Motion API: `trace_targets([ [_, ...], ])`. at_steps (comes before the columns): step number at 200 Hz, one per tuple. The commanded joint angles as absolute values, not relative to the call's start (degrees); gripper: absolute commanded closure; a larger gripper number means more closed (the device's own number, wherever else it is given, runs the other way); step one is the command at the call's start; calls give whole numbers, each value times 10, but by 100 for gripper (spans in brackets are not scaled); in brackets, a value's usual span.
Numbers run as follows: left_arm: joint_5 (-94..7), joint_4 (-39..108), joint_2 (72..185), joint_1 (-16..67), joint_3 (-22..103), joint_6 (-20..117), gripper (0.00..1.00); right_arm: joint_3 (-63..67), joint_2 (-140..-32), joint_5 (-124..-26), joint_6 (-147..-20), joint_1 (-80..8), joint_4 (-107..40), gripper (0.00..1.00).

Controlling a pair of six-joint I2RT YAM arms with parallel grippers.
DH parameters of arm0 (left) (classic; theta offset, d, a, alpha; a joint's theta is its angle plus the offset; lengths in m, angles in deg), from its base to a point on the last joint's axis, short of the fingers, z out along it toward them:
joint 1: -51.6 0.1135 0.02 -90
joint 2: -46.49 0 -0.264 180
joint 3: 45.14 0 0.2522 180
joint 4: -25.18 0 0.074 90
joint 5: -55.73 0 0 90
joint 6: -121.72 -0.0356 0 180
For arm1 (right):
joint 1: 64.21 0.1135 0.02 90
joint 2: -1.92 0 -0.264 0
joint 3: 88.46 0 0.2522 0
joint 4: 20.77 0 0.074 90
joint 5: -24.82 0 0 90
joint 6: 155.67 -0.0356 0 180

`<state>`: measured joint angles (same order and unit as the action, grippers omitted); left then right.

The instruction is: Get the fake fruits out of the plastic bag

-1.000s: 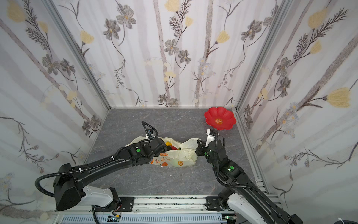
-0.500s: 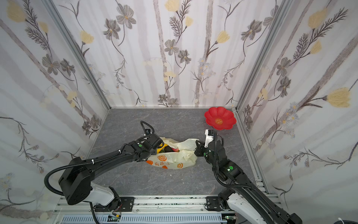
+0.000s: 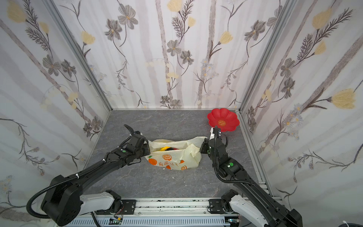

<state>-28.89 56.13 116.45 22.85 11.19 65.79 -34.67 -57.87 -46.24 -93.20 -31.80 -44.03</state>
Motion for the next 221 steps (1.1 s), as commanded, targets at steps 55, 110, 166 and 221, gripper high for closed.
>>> trace_targets([
  [55, -362, 489, 1021, 321, 70, 680, 100, -118, -805, -475, -895, -337, -409, 100],
  [110, -373, 486, 928, 309, 36, 716, 100, -130, -811, -474, -880, -311, -404, 100],
  [166, -257, 495, 974, 201, 46, 694, 100, -303, -723, -380, -923, -320, -416, 100],
  [221, -315, 508, 977, 302, 22, 689, 100, -321, -708, -422, -902, -373, -416, 100],
])
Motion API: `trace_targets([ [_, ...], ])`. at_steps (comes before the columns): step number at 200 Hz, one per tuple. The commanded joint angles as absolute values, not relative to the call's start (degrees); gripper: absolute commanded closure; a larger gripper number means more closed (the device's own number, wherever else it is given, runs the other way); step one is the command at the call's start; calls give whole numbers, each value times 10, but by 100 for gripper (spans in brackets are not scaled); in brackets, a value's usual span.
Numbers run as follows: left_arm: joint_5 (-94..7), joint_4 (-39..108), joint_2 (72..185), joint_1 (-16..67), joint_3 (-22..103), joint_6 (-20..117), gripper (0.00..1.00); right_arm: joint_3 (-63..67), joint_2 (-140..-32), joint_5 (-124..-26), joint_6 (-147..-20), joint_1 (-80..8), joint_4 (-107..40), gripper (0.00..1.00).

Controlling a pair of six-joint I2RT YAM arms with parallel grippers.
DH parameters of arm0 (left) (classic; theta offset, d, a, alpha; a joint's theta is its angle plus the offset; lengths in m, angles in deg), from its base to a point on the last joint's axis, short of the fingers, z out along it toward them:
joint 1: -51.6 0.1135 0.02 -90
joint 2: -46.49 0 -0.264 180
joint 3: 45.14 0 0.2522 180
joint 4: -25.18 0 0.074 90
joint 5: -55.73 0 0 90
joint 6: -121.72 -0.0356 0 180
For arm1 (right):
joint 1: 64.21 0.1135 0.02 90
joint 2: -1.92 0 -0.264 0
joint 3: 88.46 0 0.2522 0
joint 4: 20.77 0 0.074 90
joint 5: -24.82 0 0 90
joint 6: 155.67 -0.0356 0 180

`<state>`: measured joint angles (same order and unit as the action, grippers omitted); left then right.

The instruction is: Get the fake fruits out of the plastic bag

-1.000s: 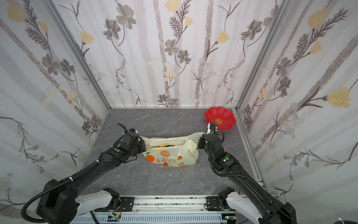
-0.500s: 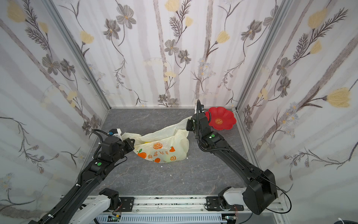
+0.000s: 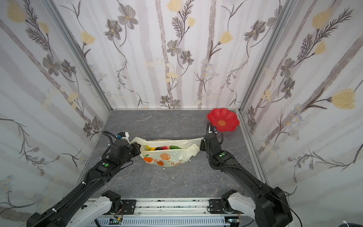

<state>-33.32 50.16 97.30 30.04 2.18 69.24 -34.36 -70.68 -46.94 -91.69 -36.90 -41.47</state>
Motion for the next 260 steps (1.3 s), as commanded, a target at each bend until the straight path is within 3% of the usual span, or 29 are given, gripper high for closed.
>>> trace_targets([
  [1, -315, 509, 978, 300, 22, 689, 100, -321, -708, -422, -902, -372, -416, 100],
  [27, -282, 510, 992, 238, 37, 684, 100, -240, -732, -351, -865, -296, -430, 99],
  [35, -270, 510, 995, 218, 40, 687, 100, -212, -744, -340, -866, -289, -455, 90],
  [66, -249, 510, 995, 179, 41, 704, 100, -139, -743, -287, -891, -264, -558, 35],
  [113, -234, 509, 980, 173, 39, 715, 100, -112, -691, -226, -1004, -156, -677, 3],
  [162, -231, 508, 975, 171, 40, 716, 100, -136, -712, -237, -1122, -37, -629, 0],
  [206, -230, 508, 961, 170, 31, 722, 100, -144, -773, -234, -1138, -31, -595, 1],
  [226, -227, 508, 960, 170, 24, 727, 100, -146, -778, -239, -1138, -32, -604, 8],
  [260, -211, 508, 972, 174, 13, 743, 100, -211, -738, -293, -1106, -29, -563, 35],
])
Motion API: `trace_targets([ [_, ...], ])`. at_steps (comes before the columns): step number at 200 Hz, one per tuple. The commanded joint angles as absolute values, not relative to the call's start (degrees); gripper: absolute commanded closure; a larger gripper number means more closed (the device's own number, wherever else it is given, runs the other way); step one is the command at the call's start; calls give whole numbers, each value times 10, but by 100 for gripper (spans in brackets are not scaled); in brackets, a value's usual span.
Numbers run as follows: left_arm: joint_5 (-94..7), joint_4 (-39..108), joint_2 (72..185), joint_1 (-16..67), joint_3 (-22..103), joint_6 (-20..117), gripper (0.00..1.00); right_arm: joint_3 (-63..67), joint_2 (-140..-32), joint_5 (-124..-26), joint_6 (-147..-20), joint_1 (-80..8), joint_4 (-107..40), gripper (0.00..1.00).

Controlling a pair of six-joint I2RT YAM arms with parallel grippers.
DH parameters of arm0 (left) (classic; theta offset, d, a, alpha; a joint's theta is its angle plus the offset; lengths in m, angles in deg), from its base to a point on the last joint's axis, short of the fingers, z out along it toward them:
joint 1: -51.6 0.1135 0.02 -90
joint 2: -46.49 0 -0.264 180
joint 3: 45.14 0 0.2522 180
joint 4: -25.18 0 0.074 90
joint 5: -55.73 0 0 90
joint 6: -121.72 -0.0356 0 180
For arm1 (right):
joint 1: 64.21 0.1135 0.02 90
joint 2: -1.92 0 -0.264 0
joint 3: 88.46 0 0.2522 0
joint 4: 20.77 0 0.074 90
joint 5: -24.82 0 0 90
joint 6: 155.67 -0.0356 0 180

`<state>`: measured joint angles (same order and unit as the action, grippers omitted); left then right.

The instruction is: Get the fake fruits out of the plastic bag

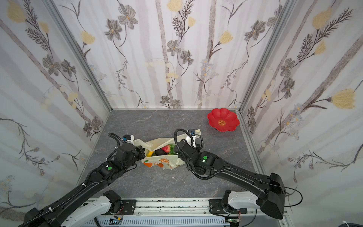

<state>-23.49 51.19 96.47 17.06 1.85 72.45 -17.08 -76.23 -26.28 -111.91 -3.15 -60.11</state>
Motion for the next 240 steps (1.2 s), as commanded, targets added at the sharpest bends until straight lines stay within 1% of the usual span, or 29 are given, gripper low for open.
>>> trace_targets([
  [1, -211, 508, 971, 174, 12, 743, 100, -213, -736, -294, -1105, -29, -560, 36],
  [18, -214, 506, 973, 189, 8, 744, 100, -280, -702, -322, -1091, -29, -525, 50],
  [41, -258, 503, 969, 250, 1, 724, 100, -386, -637, -355, -1070, -30, -475, 68],
  [62, -279, 499, 973, 268, 0, 714, 100, -463, -579, -354, -1065, -46, -436, 76],
  [84, -299, 491, 986, 268, -1, 719, 100, -519, -549, -398, -1065, -117, -398, 88],
  [98, -311, 486, 989, 268, -1, 721, 100, -531, -536, -412, -1061, -143, -386, 90],
  [103, -315, 485, 989, 268, -2, 721, 100, -531, -532, -411, -1060, -149, -386, 89],
  [123, -323, 485, 991, 262, -1, 717, 100, -521, -518, -439, -1056, -167, -391, 79],
  [126, -323, 485, 992, 260, -1, 718, 100, -519, -516, -447, -1054, -184, -391, 77],
  [134, -321, 485, 996, 247, 3, 717, 100, -511, -510, -465, -1045, -190, -391, 69],
  [140, -314, 485, 999, 236, 6, 717, 100, -504, -508, -477, -1033, -190, -395, 60],
  [148, -303, 485, 1004, 218, 10, 717, 100, -490, -506, -480, -1024, -190, -413, 52],
  [168, -283, 485, 1012, 185, 20, 725, 100, -442, -502, -465, -1021, -189, -491, 36],
  [183, -274, 484, 1012, 177, 23, 730, 100, -403, -492, -445, -1014, -187, -560, 27],
  [200, -266, 484, 1008, 177, 27, 732, 100, -357, -474, -410, -1009, -176, -637, 22],
  [223, -265, 485, 1006, 176, 32, 732, 100, -265, -467, -334, -1024, -98, -751, 20],
  [240, -264, 484, 1006, 176, 35, 732, 100, -199, -484, -304, -1045, -50, -820, 20],
])
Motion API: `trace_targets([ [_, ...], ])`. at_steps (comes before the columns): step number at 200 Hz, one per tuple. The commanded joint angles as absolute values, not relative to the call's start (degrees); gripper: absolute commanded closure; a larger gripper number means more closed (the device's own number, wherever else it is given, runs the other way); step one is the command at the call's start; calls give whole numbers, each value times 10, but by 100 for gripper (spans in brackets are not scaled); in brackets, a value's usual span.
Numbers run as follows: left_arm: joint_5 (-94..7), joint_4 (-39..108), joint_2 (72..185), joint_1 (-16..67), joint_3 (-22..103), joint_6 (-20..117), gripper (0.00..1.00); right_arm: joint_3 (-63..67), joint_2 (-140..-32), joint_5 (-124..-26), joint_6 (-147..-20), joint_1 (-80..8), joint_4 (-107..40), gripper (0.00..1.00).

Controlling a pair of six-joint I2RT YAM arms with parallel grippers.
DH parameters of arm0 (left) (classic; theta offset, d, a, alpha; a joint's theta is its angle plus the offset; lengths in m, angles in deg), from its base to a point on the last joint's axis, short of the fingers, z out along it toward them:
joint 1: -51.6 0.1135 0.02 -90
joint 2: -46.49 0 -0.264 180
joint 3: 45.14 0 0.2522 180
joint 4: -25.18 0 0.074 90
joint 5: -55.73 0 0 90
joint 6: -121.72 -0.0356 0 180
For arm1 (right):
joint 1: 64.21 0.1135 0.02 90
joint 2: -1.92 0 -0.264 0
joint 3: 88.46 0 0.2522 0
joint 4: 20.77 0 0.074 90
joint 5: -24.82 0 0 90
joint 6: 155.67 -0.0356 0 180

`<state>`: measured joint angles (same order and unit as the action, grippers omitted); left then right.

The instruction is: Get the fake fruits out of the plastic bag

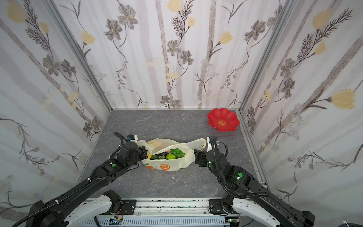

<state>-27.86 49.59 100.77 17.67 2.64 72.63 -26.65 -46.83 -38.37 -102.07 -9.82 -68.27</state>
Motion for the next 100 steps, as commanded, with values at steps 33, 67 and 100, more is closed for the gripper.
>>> trace_targets([
  [33, -262, 484, 1005, 173, 35, 733, 100, -118, -589, -310, -1049, 21, -845, 21],
  [67, -263, 484, 1001, 172, 33, 735, 100, -46, -753, -326, -1036, 31, -858, 18],
  [100, -263, 484, 999, 171, 32, 734, 100, -3, -868, -341, -1008, 6, -861, 16],
])
